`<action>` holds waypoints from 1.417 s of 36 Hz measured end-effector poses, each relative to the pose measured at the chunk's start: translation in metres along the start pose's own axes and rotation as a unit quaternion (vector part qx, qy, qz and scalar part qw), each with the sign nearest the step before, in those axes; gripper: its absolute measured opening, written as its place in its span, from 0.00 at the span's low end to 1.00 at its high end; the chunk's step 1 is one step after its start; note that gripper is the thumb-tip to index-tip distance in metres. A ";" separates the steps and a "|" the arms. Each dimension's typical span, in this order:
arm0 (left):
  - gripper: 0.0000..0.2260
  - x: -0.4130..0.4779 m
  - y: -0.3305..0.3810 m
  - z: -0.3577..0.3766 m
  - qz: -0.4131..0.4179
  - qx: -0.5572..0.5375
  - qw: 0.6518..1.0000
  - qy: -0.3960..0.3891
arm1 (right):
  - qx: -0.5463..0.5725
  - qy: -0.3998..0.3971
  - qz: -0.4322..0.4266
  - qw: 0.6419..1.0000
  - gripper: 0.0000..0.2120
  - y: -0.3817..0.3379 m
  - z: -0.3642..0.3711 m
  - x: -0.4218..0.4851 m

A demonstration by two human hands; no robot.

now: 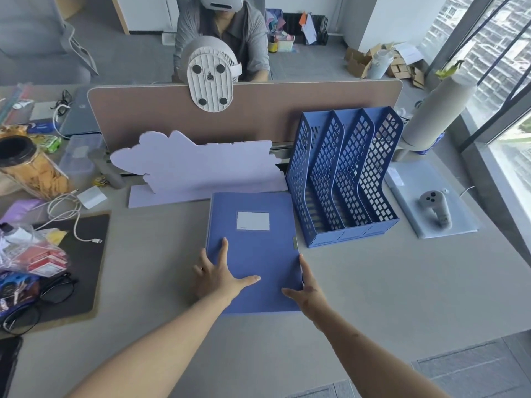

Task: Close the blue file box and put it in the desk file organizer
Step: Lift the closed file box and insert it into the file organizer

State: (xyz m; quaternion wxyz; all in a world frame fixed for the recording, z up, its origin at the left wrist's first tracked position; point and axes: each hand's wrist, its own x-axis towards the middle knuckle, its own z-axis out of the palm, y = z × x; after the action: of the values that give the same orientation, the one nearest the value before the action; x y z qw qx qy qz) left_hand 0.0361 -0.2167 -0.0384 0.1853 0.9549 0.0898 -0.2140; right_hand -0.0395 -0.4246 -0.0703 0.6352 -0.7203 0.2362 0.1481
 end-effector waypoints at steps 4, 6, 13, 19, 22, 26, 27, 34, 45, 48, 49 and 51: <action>0.60 0.005 0.001 -0.001 -0.005 0.016 1.000 -0.012 | -0.035 -0.010 0.004 0.999 0.48 -0.006 0.000 0.000; 0.61 0.008 0.001 -0.002 -0.008 0.020 0.999 -0.028 | -0.075 -0.013 0.000 0.997 0.48 -0.014 -0.002 0.001; 0.63 0.009 0.009 -0.011 -0.025 0.041 0.995 -0.083 | -0.316 0.017 0.045 0.948 0.40 -0.048 -0.004 0.014; 0.62 0.009 0.013 -0.018 -0.034 0.075 0.991 -0.102 | -0.338 0.030 0.043 0.940 0.38 -0.037 0.001 0.021; 0.62 0.007 0.007 -0.015 -0.016 0.028 0.996 -0.080 | -0.242 0.012 0.022 0.970 0.40 -0.039 0.003 0.023; 0.59 -0.003 -0.002 -0.009 0.015 -0.017 0.999 -0.033 | -0.204 -0.021 0.027 0.978 0.41 -0.042 0.005 0.023; 0.59 -0.005 -0.003 -0.010 0.018 -0.024 0.999 -0.030 | -0.193 -0.022 0.028 0.980 0.41 -0.043 0.007 0.021; 0.59 -0.001 -0.024 -0.028 0.063 -0.113 0.992 0.014 | -0.159 -0.023 -0.028 0.987 0.46 -0.040 0.034 0.005; 0.58 -0.011 -0.020 -0.070 0.203 -0.252 0.934 0.153 | -0.125 0.110 -0.202 0.965 0.45 -0.113 0.024 -0.031; 0.58 -0.006 -0.012 -0.084 0.259 -0.266 0.913 0.169 | -0.128 0.115 -0.249 0.953 0.50 -0.141 0.007 -0.041; 0.58 -0.004 -0.007 -0.088 0.275 -0.260 0.909 0.174 | -0.123 0.115 -0.256 0.952 0.50 -0.150 0.001 -0.045; 0.59 -0.001 0.004 -0.096 0.307 -0.256 0.900 0.173 | -0.098 0.115 -0.253 0.956 0.50 -0.167 -0.013 -0.050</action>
State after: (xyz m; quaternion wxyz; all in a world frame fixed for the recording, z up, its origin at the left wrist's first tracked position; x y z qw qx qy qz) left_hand 0.0723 -0.1828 0.0438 0.4613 0.8768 -0.1251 0.0523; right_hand 0.0050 -0.4163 0.0987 0.5467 -0.8274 0.1017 -0.0784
